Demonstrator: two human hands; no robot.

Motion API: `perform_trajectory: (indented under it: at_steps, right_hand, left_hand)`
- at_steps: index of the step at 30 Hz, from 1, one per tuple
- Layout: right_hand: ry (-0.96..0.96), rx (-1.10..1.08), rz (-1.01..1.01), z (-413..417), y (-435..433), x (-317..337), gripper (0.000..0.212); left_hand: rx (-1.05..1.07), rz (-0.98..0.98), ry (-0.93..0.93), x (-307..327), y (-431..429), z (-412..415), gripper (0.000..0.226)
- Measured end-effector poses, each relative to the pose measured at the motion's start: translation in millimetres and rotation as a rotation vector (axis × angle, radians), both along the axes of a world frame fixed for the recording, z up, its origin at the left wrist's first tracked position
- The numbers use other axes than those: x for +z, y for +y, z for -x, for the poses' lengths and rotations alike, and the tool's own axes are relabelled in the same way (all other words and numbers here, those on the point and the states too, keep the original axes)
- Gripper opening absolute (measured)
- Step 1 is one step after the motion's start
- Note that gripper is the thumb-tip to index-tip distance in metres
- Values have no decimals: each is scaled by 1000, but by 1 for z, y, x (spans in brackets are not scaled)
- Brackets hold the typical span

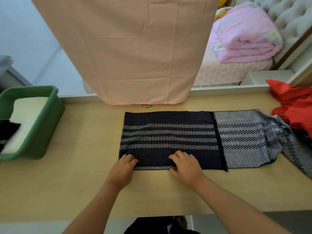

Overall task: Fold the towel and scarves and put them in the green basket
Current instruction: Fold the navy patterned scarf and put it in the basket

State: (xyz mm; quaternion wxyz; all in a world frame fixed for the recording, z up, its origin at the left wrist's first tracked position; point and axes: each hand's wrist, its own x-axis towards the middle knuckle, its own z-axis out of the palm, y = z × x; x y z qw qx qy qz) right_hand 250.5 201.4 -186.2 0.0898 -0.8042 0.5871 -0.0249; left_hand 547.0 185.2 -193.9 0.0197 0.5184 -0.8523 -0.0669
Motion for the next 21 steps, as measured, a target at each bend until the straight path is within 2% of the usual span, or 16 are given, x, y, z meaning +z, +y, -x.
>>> perform_trajectory:
  at_steps: [2, 5, 8, 10, 13, 15, 17, 19, 21]
  right_hand:
    - [50, -5, 7, -9, -2, -5, 37]
    - [119, -25, 69, -14, -6, -9, 17]
    - [97, -34, 128, -13, -8, -8, 14]
    - [57, -52, 154, -13, -8, -2, 9]
    - [31, -48, 155, -11, -4, 3, 28]
    - [51, -13, 159, -10, -1, 5, 22]
    - [78, 6, 112, -9, 3, 5, 6]
    - [91, 39, 20, -11, 5, 3, 14]
    - [95, 47, -75, -13, 8, 6, 7]
  left_hand:
    - [-31, -1, 1, -2, 2, -9, 54]
    - [9, -13, 17, 0, 2, -20, 55]
    - [37, -12, 5, 5, -2, -23, 51]
    - [46, -27, 70, 5, -6, -26, 48]
    - [58, -48, 197, 3, -8, -37, 48]
    - [39, -31, 229, 5, -6, -43, 52]
    - [6, -13, 266, 9, -2, -48, 50]
    - [-58, -22, 256, 10, 2, -53, 42]
    - [-131, -126, 188, 6, 7, -58, 39]
